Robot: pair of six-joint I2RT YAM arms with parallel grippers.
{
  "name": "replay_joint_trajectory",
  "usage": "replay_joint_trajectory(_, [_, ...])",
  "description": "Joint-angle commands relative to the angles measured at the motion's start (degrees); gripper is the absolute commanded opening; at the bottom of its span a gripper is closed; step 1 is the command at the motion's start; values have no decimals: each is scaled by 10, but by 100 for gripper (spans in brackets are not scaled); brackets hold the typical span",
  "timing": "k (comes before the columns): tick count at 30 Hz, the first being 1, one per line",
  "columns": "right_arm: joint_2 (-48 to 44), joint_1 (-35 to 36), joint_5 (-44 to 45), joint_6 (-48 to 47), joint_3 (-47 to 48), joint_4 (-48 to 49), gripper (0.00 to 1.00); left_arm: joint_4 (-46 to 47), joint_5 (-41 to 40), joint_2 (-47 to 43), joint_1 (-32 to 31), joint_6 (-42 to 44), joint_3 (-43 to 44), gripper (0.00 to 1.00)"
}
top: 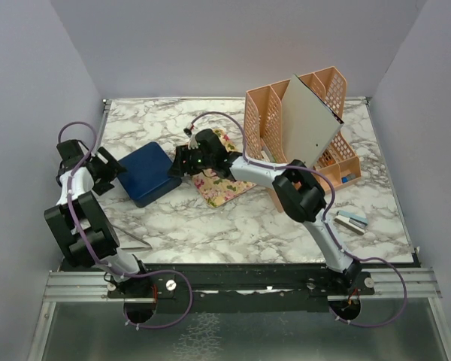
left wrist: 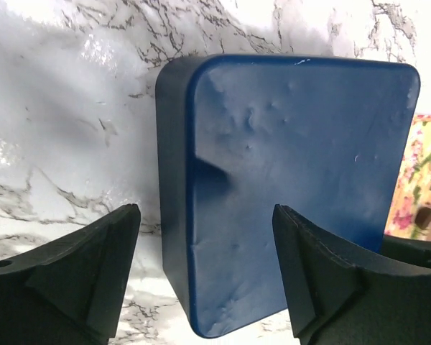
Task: Pack the chocolate
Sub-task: Adjust the packing box at the center of the board.
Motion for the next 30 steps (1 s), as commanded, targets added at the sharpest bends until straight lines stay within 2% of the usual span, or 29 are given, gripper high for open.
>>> replay_joint_trajectory(1, [18,-9,-27,22,35,-13,62,58,101,5,24,-28,-29,83])
replay_joint_trajectory(11, [86,-15,-67,36,112,-38,60,150,196,44,33,-87,-72,81])
replay_joint_trajectory(15, [101,-14,-90,41,110,-32,52,212,271,21,32,-154,-85,59])
replay_joint_trajectory(18, [108,-9,-93,39,111,-37,49,219,271,-25,19,-188,-76,50])
replay_joint_trajectory(21, [118,-2,-86,37,124,-54,46,276,300,-53,5,-252,-88,39])
replay_joint_trajectory(25, [122,0,-75,34,124,-63,44,329,326,-64,-2,-302,-111,19])
replay_joint_trajectory(27, [120,0,-72,30,123,-65,43,328,332,-66,-3,-302,-118,13])
replay_joint_trajectory(30, [115,1,-69,26,117,-63,42,376,353,-63,-2,-340,-143,5])
